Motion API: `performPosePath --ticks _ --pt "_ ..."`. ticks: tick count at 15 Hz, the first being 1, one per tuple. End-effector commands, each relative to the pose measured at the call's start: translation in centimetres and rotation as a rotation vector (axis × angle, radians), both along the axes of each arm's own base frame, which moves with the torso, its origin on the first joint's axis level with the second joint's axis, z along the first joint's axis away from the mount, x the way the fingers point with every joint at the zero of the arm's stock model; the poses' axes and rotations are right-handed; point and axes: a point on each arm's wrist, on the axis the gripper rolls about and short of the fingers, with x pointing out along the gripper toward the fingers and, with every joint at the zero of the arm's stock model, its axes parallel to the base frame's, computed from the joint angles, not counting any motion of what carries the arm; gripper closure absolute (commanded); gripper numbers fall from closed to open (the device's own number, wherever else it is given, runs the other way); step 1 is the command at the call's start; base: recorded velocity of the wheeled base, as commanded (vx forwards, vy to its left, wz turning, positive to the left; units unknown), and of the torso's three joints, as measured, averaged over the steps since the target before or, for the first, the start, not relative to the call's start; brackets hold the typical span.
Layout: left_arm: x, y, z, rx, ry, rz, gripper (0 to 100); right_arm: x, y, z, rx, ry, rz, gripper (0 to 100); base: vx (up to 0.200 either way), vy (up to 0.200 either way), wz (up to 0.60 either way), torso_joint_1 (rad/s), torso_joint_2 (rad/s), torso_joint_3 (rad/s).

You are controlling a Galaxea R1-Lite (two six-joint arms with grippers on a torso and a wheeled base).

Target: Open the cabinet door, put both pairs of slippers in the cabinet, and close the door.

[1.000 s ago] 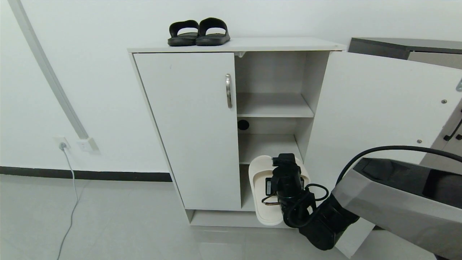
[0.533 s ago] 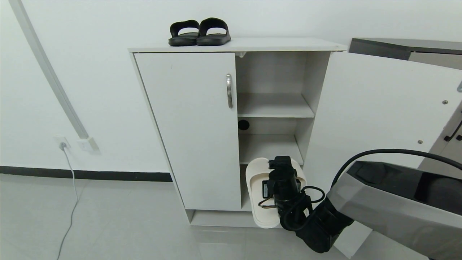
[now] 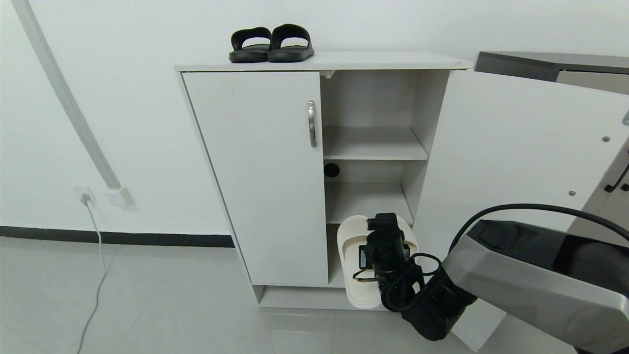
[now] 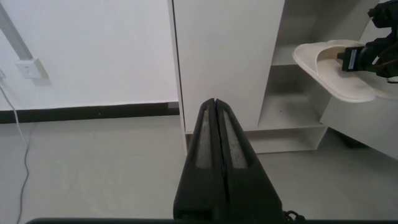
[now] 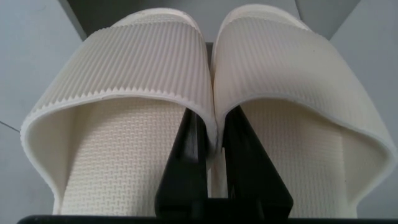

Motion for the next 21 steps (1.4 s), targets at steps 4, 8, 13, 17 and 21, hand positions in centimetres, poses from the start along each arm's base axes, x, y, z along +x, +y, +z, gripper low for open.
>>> performPosePath --ticks 4,8,13,17,21 --pt "0.0 0.0 0.0 -0.002 0.001 0.000 100 0.1 0.2 -0.2 0.000 -0.001 0.001 100 0.000 0.000 0.00 0.001 0.01 -0.137" --pt "0.0 0.0 0.0 -0.006 0.001 0.000 100 0.2 0.3 0.6 0.014 -0.066 -0.023 100 0.000 0.000 0.00 0.004 0.00 -0.194" --pt "0.0 0.0 0.0 -0.008 0.001 0.000 100 0.2 0.3 1.1 0.013 -0.200 -0.013 100 0.000 0.000 0.00 0.003 0.00 -0.177" --pt "0.0 0.0 0.0 -0.008 0.001 0.000 100 0.2 0.2 1.5 0.020 -0.209 -0.014 100 0.000 0.000 0.00 0.002 0.00 -0.015" --pt "0.0 0.0 0.0 -0.009 0.001 0.000 100 0.2 0.2 1.5 0.018 -0.209 -0.015 100 0.000 0.000 0.00 0.000 0.00 0.000"
